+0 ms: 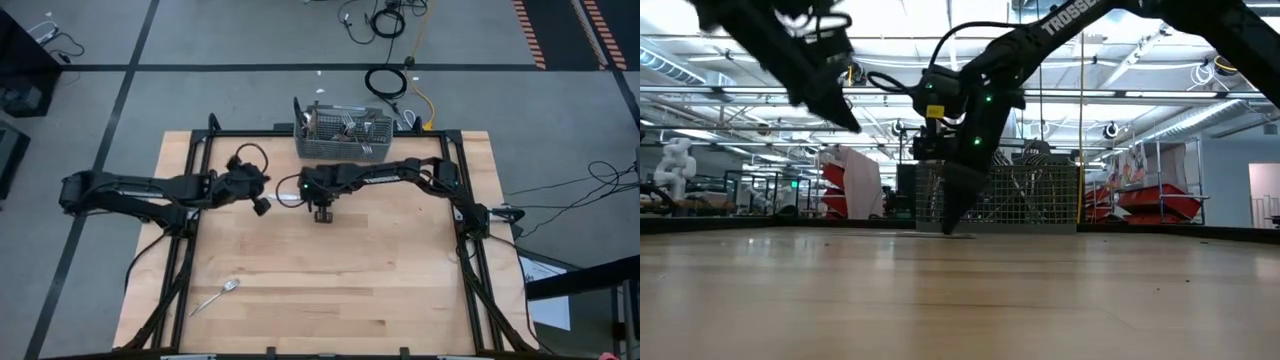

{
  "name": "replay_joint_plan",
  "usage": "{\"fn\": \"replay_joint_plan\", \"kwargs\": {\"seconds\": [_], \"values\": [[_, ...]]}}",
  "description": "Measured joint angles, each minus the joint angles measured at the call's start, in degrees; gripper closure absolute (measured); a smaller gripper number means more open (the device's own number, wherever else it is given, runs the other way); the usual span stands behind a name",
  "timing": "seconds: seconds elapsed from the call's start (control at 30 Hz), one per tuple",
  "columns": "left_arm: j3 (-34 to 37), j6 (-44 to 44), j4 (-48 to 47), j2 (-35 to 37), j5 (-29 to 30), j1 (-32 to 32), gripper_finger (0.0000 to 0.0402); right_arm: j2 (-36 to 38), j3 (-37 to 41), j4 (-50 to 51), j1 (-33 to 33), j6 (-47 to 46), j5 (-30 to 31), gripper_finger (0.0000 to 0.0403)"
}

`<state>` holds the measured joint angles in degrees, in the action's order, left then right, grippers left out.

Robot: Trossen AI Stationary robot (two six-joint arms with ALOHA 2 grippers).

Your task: Sort silverware

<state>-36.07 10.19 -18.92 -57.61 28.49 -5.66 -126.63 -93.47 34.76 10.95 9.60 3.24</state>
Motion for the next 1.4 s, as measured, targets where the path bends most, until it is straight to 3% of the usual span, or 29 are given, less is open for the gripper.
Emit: {"fn": "replay_joint_plan", "kwargs": {"seconds": [0.07,0.3,0.5,0.77,1.0,1.17,1.4], "values": [[4.4,-1.2,7.4,-1.1,-2.7,-0.8,0.0396,0.4,0.6,1.5,-0.5,0.1,0.0,0.0401],[13.7,-3.8,20.8,-8.2,-4.2,-5.6,0.0395,3.3,7.2,1.2,-3.2,-1.4,0.1,0.0402],[15.5,-6.6,38.5,-16.9,-21.9,-9.6,0.0398,9.7,15.9,-1.2,-5.0,-3.3,-0.7,0.0402],[14.2,-11.2,52.4,-29.5,-32.9,-11.6,0.0398,18.3,27.8,-6.4,-5.1,-4.0,-0.6,0.0403],[8.7,-12.6,54.2,-39.6,-37.1,-11.6,0.0399,22.0,33.0,-7.0,-5.3,-2.0,-0.6,0.0403],[4.4,-12.7,54.6,-45.4,-37.3,-11.6,0.0399,22.1,33.2,-7.2,-6.2,-0.1,-0.2,0.0403],[1.2,-12.1,55.7,-51.1,-42.6,-11.0,0.0400,22.1,33.2,-7.5,-6.2,0.9,-0.4,0.0403]]}}
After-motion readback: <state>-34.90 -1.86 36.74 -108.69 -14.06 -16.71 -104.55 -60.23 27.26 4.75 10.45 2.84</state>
